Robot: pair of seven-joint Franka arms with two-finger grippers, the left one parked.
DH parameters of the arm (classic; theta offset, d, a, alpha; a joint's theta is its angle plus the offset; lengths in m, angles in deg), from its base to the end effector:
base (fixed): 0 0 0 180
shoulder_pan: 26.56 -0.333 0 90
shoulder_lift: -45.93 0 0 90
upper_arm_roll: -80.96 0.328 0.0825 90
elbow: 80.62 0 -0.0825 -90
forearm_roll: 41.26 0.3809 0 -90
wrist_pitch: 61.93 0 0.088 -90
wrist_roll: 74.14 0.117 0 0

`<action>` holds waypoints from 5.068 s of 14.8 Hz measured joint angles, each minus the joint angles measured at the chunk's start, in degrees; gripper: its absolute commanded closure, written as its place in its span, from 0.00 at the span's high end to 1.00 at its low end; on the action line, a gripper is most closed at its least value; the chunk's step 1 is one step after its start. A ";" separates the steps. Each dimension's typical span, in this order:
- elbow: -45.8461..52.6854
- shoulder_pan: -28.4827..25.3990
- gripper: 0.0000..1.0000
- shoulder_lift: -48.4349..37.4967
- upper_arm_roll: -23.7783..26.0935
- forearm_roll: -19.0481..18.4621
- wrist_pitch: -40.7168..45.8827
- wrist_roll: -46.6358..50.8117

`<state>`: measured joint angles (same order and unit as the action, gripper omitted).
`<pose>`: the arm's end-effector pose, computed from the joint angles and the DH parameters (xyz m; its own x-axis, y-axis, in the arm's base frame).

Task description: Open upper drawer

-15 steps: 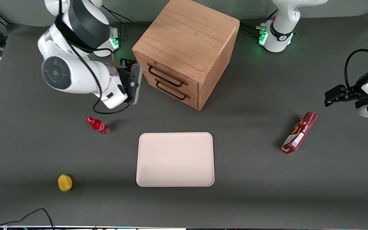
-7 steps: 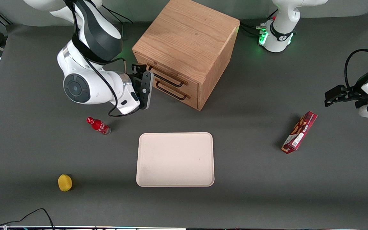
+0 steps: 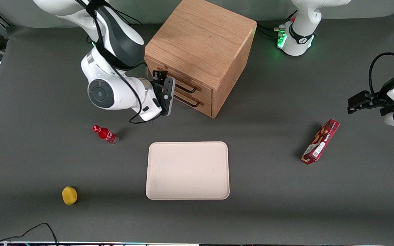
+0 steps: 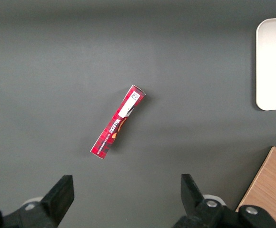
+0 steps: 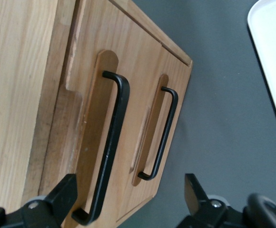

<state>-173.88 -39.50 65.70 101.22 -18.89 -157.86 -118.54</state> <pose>0.5115 0.3563 0.4269 0.3405 0.9328 0.1176 0.8174 -0.2319 -0.5273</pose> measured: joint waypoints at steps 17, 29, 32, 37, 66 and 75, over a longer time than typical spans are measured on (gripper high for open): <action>-5.17 -0.18 1.00 -0.03 0.57 2.69 -5.13 7.46; -8.09 -1.07 1.00 -0.10 1.29 2.70 -9.84 8.48; -8.36 -1.07 1.00 -0.09 1.31 2.70 -11.19 9.18; -8.89 -1.88 1.00 -0.09 1.39 2.70 -13.42 10.21; -10.02 -2.32 1.00 0.70 0.97 -0.69 -18.73 11.07; -7.43 -0.41 1.00 1.17 -0.20 -3.40 -18.82 11.07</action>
<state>-181.31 -39.92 66.87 101.01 -22.29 -176.68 -107.47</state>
